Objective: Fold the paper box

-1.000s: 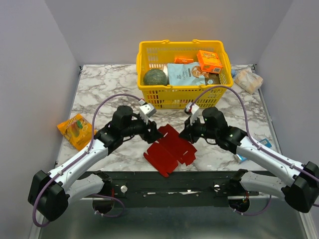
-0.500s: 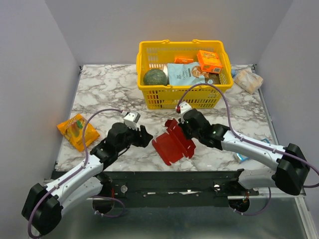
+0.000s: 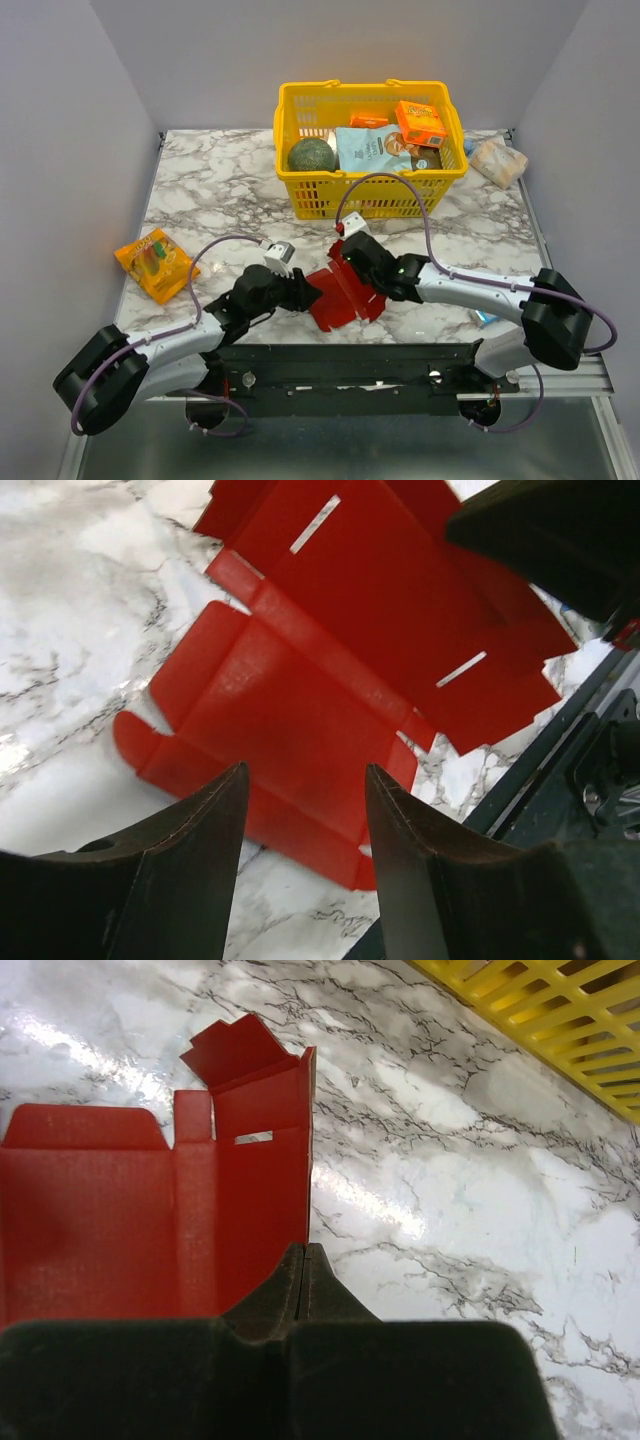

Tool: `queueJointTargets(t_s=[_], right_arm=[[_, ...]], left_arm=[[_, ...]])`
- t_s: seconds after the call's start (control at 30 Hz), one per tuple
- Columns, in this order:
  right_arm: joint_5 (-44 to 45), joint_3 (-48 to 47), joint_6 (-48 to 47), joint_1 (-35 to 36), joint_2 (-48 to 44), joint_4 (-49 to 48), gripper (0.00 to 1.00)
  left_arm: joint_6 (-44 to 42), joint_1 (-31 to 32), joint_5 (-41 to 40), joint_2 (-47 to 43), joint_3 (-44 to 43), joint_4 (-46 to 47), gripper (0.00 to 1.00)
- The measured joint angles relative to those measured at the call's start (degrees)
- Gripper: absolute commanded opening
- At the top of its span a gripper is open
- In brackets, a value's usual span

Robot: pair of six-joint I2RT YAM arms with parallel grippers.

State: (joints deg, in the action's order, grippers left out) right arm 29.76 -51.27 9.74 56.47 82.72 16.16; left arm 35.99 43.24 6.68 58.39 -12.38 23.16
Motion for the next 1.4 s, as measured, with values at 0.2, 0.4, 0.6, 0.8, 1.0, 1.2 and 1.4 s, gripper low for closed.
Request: queueJointTargets(t_s=[0.2,0.4,0.6,0.8,1.0,1.2,1.4], right_arm=[[4.1,-0.5,2.1,3.1,2.4,0.5,0.01],[6.8,-1.9,5.0,4.5,3.2,1.6,0.01],[7.7,-2.1,4.2,4.7,3.5,1.7,0.01],[5.3,-1.2,-1.2,4.7,0.7,0.3,0.01],[-0.6,-0.4,-4.3,4.7,-6.4,0.3,0.01],[-7.0,-1.2,-4.9,4.7,-10.4,1.3,0.01],[-12.0,-1.8,-4.7,4.7,-11.1,2.9,0.01]], left_arm=[[1.7,1.6,0.0,5.4,2.2,7.7,0.42],[3.3,5.2,0.0,12.2,3.8,12.9,0.4],[3.7,7.1,-0.6,13.7,3.4,14.5,0.63],[-1.3,6.8,-5.0,2.1,-0.3,8.2,0.91],[-6.5,1.7,-5.7,-5.1,-1.2,3.5,0.95],[-8.9,-3.1,-2.6,-6.6,-1.2,1.1,0.92],[-10.3,-5.4,2.3,-5.1,-0.5,3.9,0.77]])
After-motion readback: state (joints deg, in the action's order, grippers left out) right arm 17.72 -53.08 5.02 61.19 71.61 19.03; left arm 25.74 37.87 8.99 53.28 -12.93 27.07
